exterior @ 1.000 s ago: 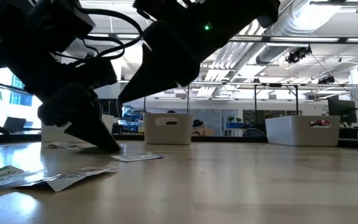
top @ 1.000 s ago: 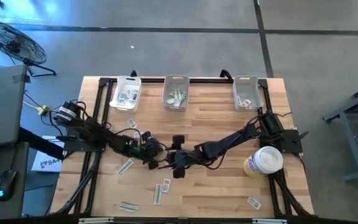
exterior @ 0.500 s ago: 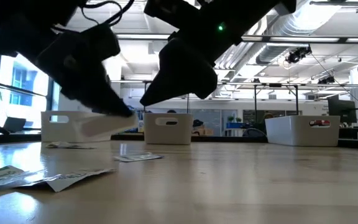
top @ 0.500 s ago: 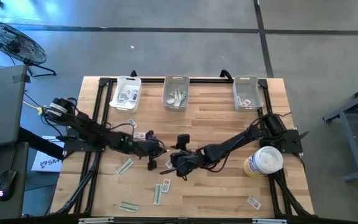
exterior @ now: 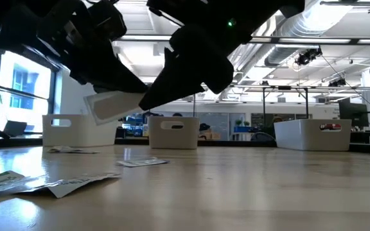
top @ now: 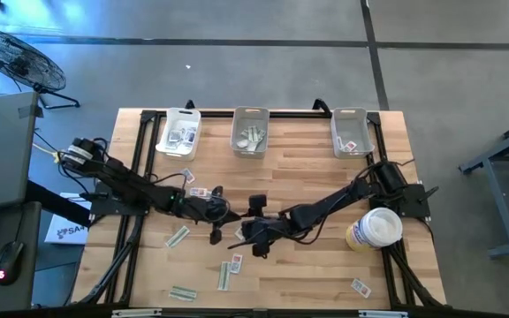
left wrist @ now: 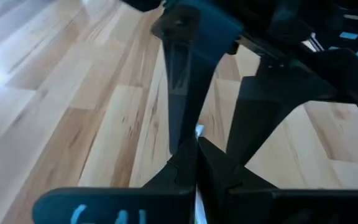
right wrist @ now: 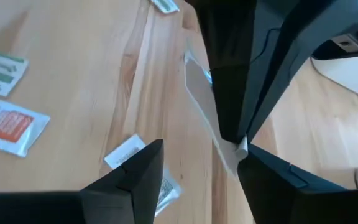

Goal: Pick & Place First Aid Supplies
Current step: Put the green pad into the left gray bin

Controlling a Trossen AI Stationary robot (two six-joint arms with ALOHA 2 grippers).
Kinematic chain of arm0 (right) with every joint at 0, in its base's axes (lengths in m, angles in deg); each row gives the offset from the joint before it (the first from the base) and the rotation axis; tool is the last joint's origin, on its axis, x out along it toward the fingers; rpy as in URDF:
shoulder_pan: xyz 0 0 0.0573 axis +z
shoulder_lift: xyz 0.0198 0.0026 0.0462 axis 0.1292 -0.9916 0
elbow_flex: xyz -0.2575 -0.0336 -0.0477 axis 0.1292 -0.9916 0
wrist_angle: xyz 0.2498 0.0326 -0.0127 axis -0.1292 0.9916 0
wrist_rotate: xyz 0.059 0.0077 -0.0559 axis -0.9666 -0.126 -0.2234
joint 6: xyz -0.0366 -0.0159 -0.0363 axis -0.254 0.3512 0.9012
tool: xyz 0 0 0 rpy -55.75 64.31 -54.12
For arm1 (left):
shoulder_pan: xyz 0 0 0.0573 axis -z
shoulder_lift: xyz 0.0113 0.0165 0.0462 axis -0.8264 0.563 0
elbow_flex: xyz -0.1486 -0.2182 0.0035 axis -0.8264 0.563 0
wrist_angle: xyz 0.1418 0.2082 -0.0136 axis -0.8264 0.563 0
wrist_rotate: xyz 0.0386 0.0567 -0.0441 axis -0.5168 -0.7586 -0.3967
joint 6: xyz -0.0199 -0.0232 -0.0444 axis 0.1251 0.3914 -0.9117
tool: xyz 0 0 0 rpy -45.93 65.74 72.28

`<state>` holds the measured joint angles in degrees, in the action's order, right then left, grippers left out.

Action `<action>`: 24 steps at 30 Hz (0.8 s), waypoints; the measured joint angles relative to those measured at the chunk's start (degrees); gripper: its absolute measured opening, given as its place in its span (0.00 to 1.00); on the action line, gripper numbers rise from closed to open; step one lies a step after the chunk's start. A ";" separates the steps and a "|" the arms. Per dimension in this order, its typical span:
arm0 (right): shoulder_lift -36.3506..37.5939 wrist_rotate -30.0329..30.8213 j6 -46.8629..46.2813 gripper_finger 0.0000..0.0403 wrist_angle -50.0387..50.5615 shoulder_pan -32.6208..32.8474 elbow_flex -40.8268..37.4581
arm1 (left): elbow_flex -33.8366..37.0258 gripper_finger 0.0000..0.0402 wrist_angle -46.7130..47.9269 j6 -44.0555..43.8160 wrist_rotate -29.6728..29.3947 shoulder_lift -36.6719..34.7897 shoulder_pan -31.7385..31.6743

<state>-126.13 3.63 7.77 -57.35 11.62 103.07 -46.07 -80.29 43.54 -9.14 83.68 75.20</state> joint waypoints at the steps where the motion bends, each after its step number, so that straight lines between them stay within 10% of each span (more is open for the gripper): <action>1: 0.00 0.09 0.00 0.47 -0.42 -0.02 0.00 | 0.02 0.00 0.15 0.61 -0.04 -0.42 0.01; 24: 0.00 0.52 1.33 0.03 -2.03 -0.37 0.00 | -0.03 0.02 2.08 8.21 3.09 -1.55 0.02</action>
<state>-126.13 4.15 9.10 -59.39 11.25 103.07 -46.10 -78.21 51.75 -6.06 82.13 75.22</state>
